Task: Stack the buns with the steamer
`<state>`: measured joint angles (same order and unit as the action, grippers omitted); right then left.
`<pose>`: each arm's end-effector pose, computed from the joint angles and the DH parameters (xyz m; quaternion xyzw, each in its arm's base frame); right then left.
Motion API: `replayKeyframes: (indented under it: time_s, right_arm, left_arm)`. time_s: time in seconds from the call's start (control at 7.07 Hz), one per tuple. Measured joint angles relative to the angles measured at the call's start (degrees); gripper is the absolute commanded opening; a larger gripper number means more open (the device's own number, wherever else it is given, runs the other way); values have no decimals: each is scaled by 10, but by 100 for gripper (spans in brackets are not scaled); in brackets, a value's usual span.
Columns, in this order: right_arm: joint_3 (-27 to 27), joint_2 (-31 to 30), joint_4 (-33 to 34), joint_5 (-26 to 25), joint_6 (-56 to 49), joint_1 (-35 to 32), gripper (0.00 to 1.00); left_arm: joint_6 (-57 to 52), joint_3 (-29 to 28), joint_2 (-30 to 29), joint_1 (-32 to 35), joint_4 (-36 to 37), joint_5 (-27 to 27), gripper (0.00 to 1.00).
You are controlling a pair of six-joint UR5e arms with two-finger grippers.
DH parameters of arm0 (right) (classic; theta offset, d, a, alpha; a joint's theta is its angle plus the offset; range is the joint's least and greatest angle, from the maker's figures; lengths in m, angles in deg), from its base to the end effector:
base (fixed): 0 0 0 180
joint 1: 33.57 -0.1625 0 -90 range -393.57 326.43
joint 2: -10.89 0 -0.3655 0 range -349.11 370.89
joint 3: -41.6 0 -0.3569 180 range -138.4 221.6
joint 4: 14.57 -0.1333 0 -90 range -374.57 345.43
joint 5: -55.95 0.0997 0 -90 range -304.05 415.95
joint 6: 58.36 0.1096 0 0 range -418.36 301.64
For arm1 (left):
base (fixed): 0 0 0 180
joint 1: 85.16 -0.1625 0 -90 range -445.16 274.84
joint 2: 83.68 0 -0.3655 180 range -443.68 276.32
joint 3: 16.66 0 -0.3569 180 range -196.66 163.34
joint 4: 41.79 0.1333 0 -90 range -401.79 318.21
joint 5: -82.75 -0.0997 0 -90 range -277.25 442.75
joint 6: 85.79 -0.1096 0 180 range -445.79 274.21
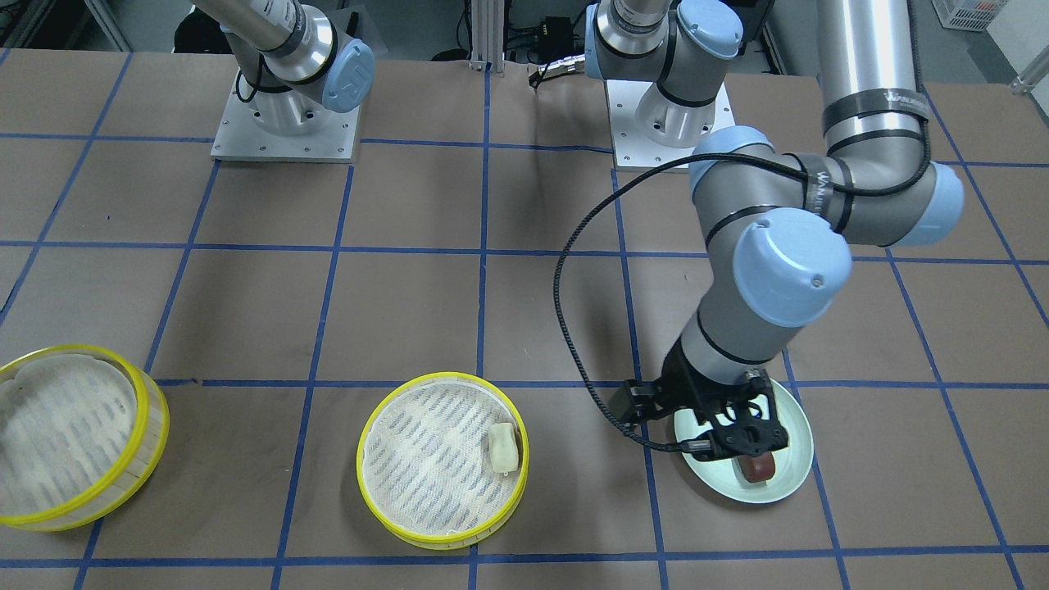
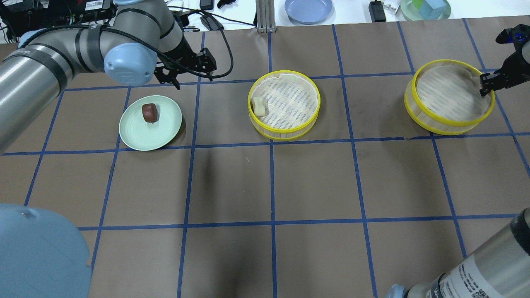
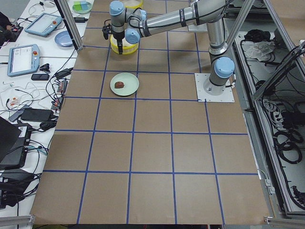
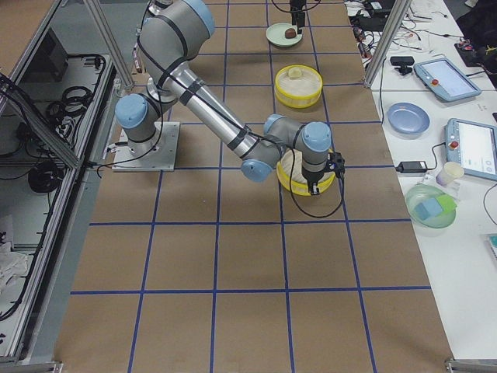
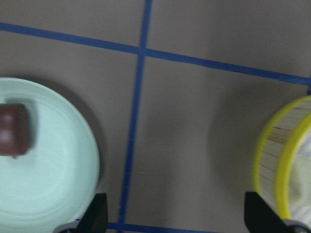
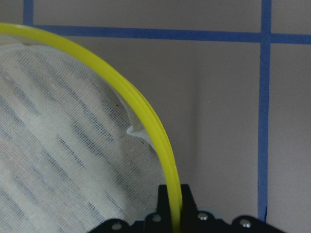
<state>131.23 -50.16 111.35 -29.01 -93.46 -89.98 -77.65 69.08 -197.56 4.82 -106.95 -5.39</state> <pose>-0.2146 -0.5815 0.2160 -0.0160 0.9969 -0.0776 0.0002 -0.1367 -0.5934 0.2769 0.0703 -0.9964 0.0443 0.0194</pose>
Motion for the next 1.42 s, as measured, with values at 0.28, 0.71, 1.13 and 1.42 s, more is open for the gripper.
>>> replayKeyframes:
  time_s: [0.28,0.71,1.13,1.42]
  right_arm:
    - [1,-37,-57,-1,75,-46,0]
    - [5,-95,-93,-20,239,-163,0]
    - [7,-102,-87,-73,468,-333,0]
    - [9,-83,-67,-74,568,-398,0]
  left_arm:
    - [-107,24,0,-51,5,-33,100]
    - [-185,81,-34,-114,91,-19,100]
    - [-209,88,-74,-143,123,-5,41]
    - [-199,84,-89,-145,140,22,0]
